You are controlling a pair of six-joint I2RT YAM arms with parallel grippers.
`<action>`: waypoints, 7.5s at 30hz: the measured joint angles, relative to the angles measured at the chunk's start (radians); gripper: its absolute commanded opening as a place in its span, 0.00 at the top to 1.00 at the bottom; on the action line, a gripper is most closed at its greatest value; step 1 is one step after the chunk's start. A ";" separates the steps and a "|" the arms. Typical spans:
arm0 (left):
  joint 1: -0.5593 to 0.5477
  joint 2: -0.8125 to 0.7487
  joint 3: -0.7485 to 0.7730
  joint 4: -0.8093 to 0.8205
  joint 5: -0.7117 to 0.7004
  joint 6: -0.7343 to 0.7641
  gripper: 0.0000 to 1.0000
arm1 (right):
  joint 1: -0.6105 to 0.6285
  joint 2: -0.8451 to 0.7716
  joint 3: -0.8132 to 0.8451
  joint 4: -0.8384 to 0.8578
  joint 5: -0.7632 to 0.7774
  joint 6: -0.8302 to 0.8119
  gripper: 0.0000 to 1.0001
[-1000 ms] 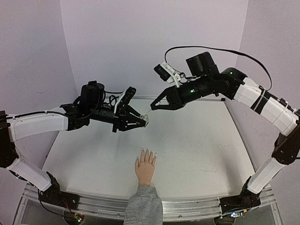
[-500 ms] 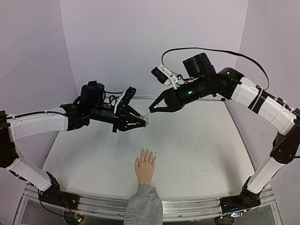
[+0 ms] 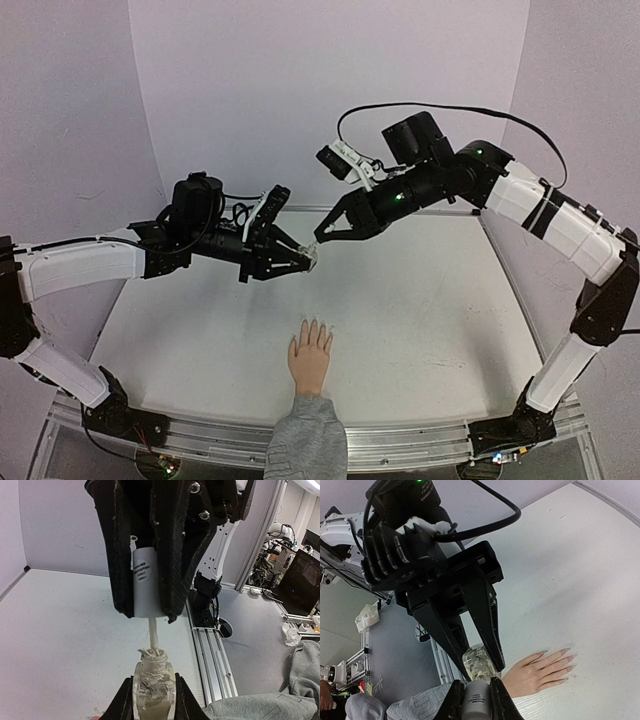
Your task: Paint the nails
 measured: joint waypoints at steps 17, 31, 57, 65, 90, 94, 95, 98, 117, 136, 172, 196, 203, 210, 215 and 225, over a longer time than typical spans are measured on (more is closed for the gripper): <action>-0.005 0.000 0.032 -0.024 0.015 0.001 1.00 | 0.003 0.098 0.122 -0.118 -0.084 -0.045 0.98; -0.054 -0.006 0.051 -0.145 -0.166 0.058 1.00 | -0.021 0.252 0.315 -0.341 -0.134 -0.080 0.95; -0.217 0.119 -0.045 0.164 -1.044 0.137 1.00 | 0.003 0.257 0.133 0.013 0.371 0.544 0.58; -0.243 0.087 -0.077 0.254 -1.032 0.094 1.00 | 0.001 0.233 0.118 0.051 0.347 0.504 0.27; 0.027 0.019 -0.060 0.325 -0.072 -0.394 1.00 | -0.135 0.050 0.070 0.134 -0.310 -0.034 0.25; 0.026 0.014 -0.026 0.334 0.044 -0.431 1.00 | -0.136 0.076 0.092 0.203 -0.439 -0.047 0.35; 0.026 0.014 -0.023 0.337 0.064 -0.437 1.00 | -0.137 0.078 0.091 0.212 -0.460 -0.045 0.35; 0.026 0.014 -0.018 0.337 0.108 -0.454 1.00 | -0.137 0.082 0.091 0.242 -0.512 -0.038 0.36; 0.026 0.014 0.004 0.338 0.156 -0.463 1.00 | -0.136 0.121 0.024 0.356 -0.610 0.048 0.56; 0.028 0.014 0.022 0.326 0.031 -0.476 1.00 | -0.140 0.116 -0.018 0.443 -0.583 0.055 1.00; 0.029 0.217 0.057 0.294 -0.696 -0.171 1.00 | -0.003 0.213 0.154 0.181 0.496 0.210 0.02; 0.089 0.118 0.105 0.272 0.287 -0.512 1.00 | -0.182 0.114 -0.029 0.427 -0.600 0.084 0.34; 0.085 0.136 0.124 0.265 0.341 -0.534 1.00 | -0.176 0.185 -0.002 0.473 -0.631 0.138 0.43; 0.082 0.153 0.127 0.265 0.357 -0.535 1.00 | -0.138 0.225 0.048 0.489 -0.664 0.164 0.67; 0.082 0.154 0.127 0.265 0.359 -0.534 1.00 | -0.121 0.225 0.050 0.504 -0.682 0.174 0.89; 0.069 0.153 0.118 0.230 0.269 -0.523 1.00 | -0.124 0.150 -0.085 0.566 -0.576 0.138 1.00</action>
